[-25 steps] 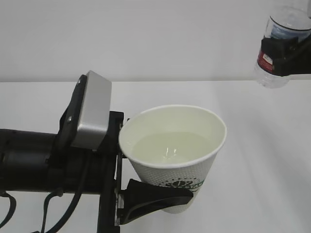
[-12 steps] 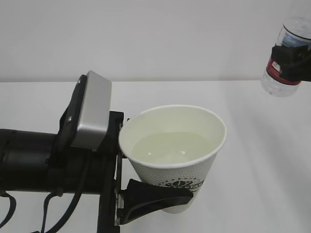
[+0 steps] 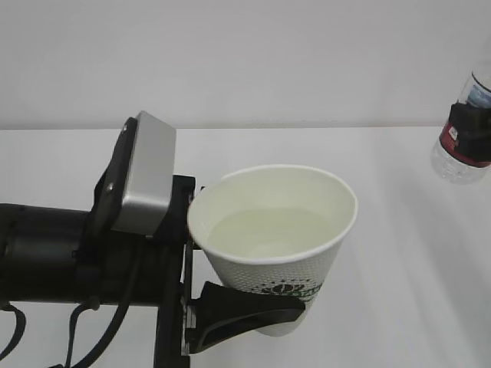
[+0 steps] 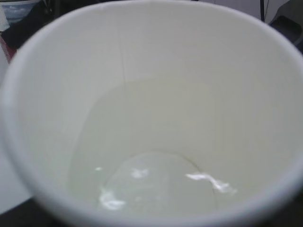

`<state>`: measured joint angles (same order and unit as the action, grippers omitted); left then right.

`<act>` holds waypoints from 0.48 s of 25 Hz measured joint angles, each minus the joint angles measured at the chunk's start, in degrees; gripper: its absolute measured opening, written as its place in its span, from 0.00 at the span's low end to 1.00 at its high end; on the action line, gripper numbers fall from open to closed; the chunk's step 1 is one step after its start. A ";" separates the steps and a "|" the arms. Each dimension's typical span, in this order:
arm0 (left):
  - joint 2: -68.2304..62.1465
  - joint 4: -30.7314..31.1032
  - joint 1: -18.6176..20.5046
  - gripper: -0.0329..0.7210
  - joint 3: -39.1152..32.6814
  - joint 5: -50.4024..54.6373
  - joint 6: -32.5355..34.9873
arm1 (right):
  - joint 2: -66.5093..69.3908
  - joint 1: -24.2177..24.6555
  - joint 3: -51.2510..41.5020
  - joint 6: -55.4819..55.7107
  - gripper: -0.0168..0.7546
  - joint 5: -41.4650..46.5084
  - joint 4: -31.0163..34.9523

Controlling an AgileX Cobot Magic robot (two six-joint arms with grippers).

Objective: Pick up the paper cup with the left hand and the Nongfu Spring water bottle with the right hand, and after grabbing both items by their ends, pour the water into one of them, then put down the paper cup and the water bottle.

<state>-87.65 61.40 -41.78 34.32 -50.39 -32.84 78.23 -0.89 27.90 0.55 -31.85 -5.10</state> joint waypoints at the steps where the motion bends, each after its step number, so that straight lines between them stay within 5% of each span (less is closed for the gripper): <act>1: 0.00 -0.32 0.00 0.69 0.00 0.02 0.00 | 0.37 0.00 -0.11 -0.14 0.63 -0.26 0.59; 12: 0.00 -6.82 0.00 0.69 0.00 4.08 0.00 | 2.93 0.00 -0.23 -0.55 0.63 -1.06 1.49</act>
<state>-87.65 54.58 -41.78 34.32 -46.31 -32.84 81.16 -0.89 27.67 0.00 -32.91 -3.61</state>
